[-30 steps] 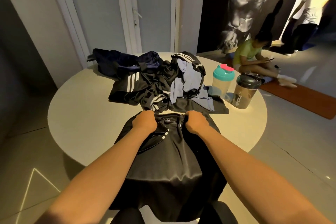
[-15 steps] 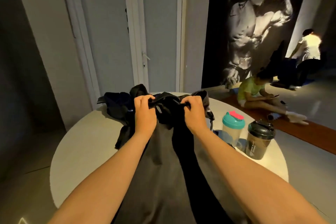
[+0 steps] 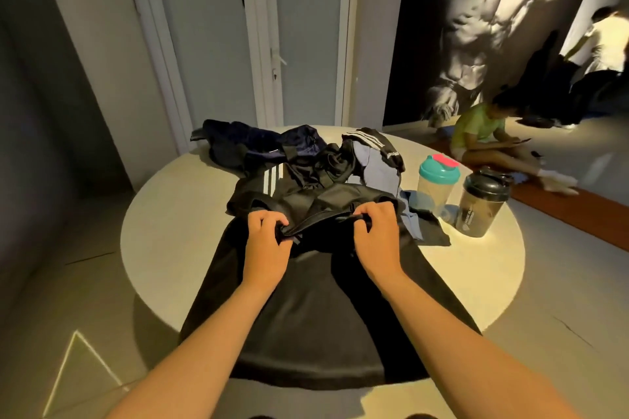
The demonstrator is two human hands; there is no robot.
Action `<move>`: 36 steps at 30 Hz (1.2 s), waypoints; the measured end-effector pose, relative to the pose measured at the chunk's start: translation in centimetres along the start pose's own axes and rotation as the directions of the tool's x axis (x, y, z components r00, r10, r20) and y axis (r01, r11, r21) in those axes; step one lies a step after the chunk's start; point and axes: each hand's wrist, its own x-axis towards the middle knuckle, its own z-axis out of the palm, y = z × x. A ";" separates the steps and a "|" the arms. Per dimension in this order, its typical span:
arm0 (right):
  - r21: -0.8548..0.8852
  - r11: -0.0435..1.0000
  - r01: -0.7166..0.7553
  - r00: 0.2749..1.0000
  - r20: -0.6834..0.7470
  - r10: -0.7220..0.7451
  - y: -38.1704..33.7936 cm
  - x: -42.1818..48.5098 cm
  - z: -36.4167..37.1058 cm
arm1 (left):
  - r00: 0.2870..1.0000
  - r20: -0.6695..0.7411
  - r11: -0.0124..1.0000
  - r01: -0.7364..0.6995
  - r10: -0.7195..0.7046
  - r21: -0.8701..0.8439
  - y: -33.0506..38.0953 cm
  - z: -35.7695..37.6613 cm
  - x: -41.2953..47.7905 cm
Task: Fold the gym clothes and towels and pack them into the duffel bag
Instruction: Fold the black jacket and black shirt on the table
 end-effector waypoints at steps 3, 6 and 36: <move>-0.094 0.992 -0.080 0.996 0.021 0.082 1.1 -3.7 -1.0 | 0.999 0.050 0.969 -0.013 0.001 0.248 0.1 -0.5 -3.5; -0.298 0.937 -0.184 0.938 0.231 0.257 2.8 -6.0 -1.7 | 0.987 0.138 0.904 0.013 -0.079 0.426 -0.5 -0.4 -6.5; -0.520 0.853 0.044 0.950 0.286 0.126 3.9 -10.1 -2.0 | 0.980 0.198 0.862 -0.129 0.034 0.490 -2.4 -0.4 -8.4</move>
